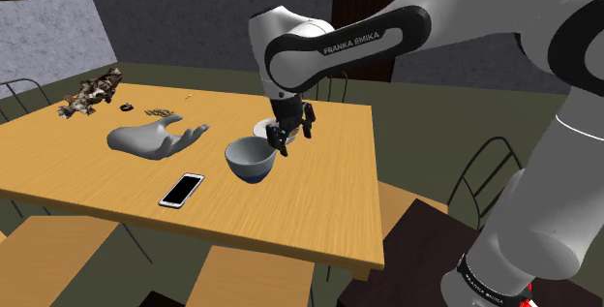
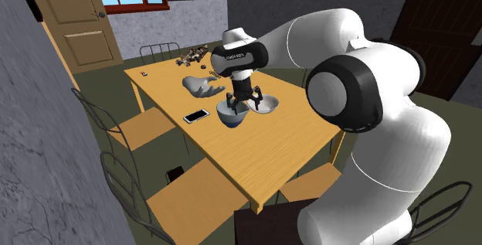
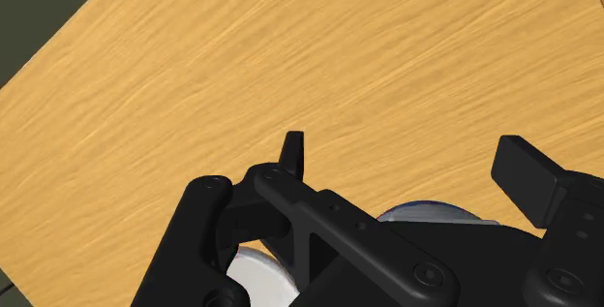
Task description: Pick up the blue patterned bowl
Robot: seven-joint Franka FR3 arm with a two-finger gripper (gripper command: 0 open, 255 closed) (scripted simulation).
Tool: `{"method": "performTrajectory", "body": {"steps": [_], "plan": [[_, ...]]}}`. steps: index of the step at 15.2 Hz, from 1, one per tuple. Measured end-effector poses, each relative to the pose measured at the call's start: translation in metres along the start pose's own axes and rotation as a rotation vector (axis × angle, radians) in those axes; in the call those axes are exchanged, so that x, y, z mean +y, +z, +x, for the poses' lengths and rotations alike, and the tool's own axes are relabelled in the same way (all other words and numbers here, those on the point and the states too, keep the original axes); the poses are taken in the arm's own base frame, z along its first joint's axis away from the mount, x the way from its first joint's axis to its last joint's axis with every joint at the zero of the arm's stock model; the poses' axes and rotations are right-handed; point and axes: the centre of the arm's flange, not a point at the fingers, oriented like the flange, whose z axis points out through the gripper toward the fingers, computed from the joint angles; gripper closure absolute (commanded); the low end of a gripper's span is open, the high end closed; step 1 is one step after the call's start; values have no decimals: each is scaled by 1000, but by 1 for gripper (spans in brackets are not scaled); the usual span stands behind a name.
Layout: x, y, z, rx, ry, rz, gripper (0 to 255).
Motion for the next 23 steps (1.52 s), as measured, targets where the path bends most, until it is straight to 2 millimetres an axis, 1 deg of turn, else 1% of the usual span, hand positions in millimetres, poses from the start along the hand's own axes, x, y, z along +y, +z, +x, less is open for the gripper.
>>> {"method": "performTrajectory", "body": {"steps": [2,3,5,8,12,13,15,17,23], "plan": [[-18,4,21,3,-6,-3,0],[-23,4,30,5,-8,-5,0],[-41,4,51,9,-13,-8,0],[-65,12,82,13,-21,-13,0],[-98,14,123,20,-32,-20,0],[-105,17,131,22,-35,-21,0],[-125,20,150,25,-41,-24,0],[-131,26,159,26,-41,-26,0],[-136,57,164,26,-41,-27,0]]}}
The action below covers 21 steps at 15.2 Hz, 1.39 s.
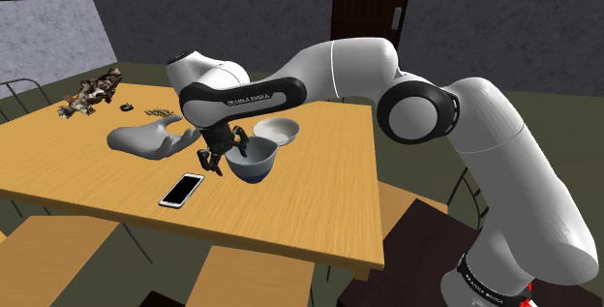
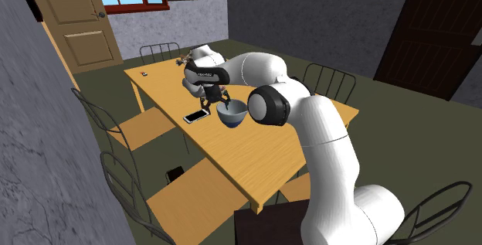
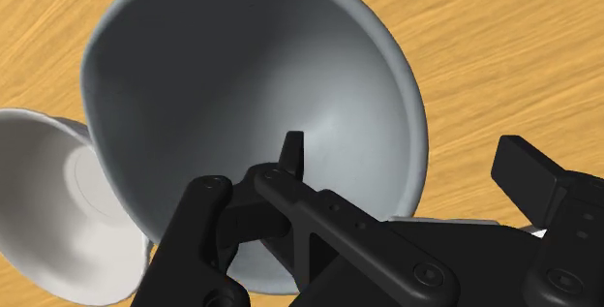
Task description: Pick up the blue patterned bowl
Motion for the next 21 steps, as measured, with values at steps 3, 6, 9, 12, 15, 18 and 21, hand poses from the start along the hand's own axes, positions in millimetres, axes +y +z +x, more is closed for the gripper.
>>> {"method": "performTrajectory", "body": {"steps": [3,6,9,12,15,18,21], "plan": [[-1,4,0,0,0,0,255],[-1,4,0,1,0,0,255],[-1,4,0,1,0,0,255],[1,1,0,0,0,0,255],[1,-11,-1,0,0,0,255],[4,-27,-2,0,0,0,255],[7,-42,-3,0,0,0,255]]}}
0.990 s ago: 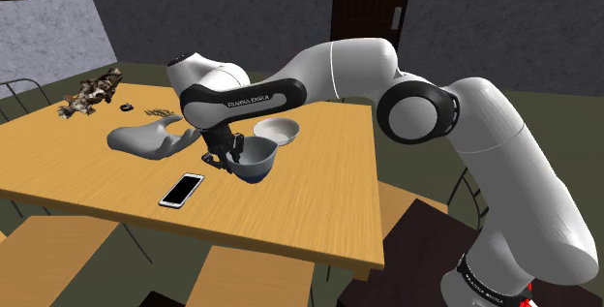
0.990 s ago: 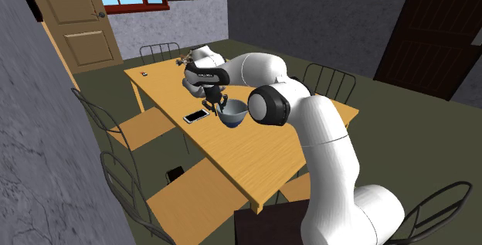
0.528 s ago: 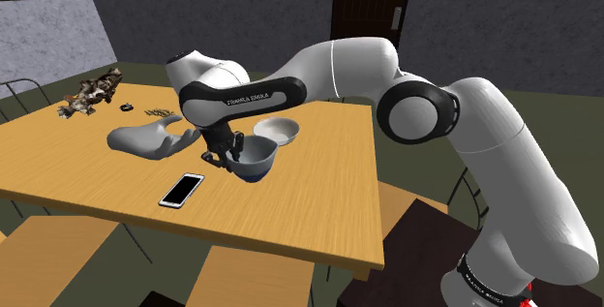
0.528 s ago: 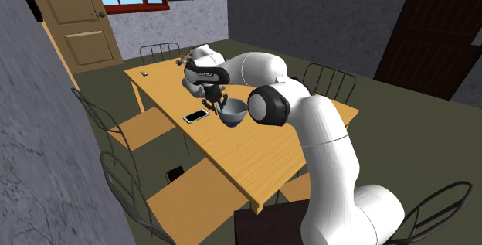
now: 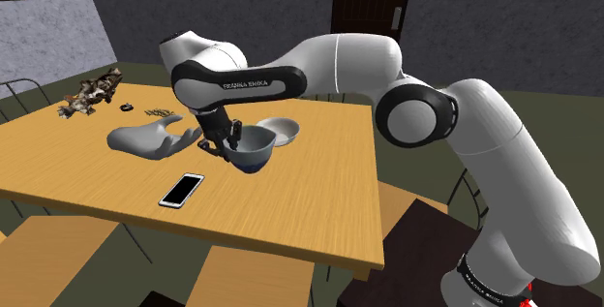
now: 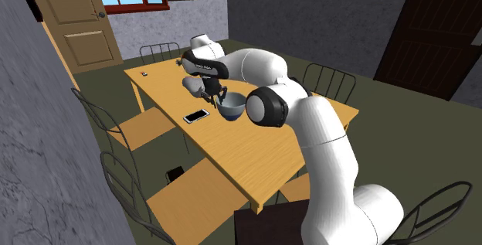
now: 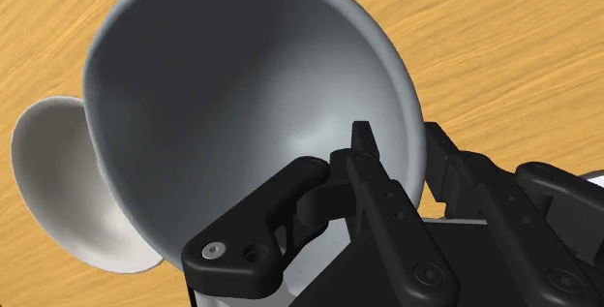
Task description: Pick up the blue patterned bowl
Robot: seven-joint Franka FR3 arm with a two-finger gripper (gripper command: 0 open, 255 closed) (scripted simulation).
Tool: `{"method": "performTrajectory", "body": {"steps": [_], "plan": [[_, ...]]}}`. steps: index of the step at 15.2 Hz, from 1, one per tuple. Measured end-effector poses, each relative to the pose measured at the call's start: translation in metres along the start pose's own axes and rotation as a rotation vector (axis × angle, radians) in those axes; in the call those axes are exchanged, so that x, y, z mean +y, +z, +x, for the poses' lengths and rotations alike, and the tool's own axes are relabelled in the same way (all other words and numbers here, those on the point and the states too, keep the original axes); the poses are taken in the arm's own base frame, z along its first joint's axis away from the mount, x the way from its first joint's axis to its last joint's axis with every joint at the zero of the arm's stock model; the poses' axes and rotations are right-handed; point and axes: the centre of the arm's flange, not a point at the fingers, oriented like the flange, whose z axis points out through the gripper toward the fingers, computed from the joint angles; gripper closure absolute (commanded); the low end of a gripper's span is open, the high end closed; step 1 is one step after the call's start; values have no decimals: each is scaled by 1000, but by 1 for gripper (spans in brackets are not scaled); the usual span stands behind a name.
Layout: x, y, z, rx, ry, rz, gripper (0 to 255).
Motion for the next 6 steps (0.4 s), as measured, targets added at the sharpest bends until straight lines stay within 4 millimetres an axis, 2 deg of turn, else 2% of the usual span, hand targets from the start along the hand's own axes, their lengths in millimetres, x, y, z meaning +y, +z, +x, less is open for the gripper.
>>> {"method": "performTrajectory", "body": {"steps": [6], "plan": [[6,-29,-3,0,0,0,255]]}}
